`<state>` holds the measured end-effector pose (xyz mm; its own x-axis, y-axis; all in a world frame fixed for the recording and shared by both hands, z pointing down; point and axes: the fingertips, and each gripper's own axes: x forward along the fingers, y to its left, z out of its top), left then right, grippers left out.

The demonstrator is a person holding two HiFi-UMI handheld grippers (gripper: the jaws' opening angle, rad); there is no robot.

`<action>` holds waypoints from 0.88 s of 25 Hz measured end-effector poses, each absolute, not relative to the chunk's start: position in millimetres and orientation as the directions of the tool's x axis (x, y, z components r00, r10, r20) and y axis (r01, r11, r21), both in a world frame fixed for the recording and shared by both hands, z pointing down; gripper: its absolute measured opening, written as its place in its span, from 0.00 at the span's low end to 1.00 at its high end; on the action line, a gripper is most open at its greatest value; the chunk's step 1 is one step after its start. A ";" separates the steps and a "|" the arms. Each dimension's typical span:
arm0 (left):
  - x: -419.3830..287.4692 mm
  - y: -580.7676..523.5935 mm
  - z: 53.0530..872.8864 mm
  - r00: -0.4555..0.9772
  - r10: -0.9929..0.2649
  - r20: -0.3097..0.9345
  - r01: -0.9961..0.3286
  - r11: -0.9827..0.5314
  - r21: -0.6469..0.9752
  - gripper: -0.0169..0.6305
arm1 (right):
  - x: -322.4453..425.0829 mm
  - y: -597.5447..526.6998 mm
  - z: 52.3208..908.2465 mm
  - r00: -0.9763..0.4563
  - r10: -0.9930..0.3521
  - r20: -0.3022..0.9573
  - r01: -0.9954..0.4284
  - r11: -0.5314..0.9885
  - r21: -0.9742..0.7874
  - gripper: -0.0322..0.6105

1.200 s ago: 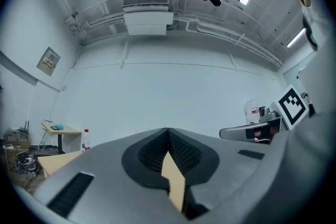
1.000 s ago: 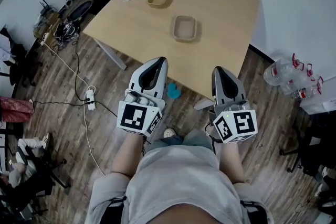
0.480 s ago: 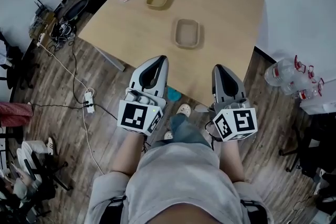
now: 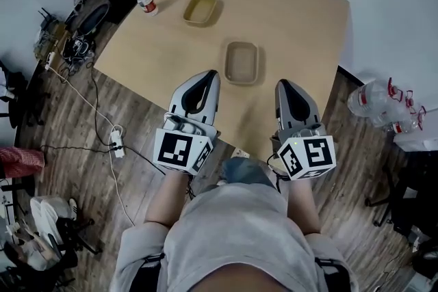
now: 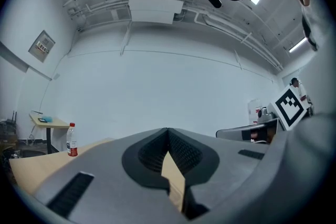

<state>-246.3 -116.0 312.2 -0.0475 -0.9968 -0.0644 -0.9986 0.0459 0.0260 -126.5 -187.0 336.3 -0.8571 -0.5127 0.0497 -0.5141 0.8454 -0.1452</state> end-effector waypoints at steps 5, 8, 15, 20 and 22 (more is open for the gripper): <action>-258.1 -141.4 317.2 -0.052 -0.998 -0.046 -0.998 0.051 0.028 0.05 | -141.9 -212.4 339.7 -0.862 -0.505 0.053 -0.506 0.848 -0.157 0.07; -262.2 -153.3 319.1 -0.053 -0.998 -0.036 -0.998 0.052 0.022 0.05 | -148.9 -223.4 342.8 -0.865 -0.499 0.054 -0.501 0.849 -0.169 0.07; -264.0 -173.0 324.0 -0.056 -0.998 -0.027 -0.998 0.056 0.022 0.05 | -152.6 -244.6 352.1 -0.867 -0.494 0.068 -0.498 0.847 -0.188 0.07; -269.5 -180.7 333.4 -0.040 -0.999 0.000 -0.999 0.040 0.017 0.05 | -157.4 -252.4 361.6 -0.857 -0.508 0.089 -0.515 0.835 -0.195 0.07; -274.0 -185.1 335.3 -0.027 -1.000 0.004 -0.999 0.027 0.026 0.05 | -160.4 -255.5 364.6 -0.848 -0.521 0.101 -0.530 0.827 -0.188 0.07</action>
<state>-274.0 -185.1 335.3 -0.0268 -0.9996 0.0045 -0.9993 0.0270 0.0260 -160.4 -255.5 364.6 -0.8477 -0.5207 0.1009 -0.5302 0.8267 -0.1880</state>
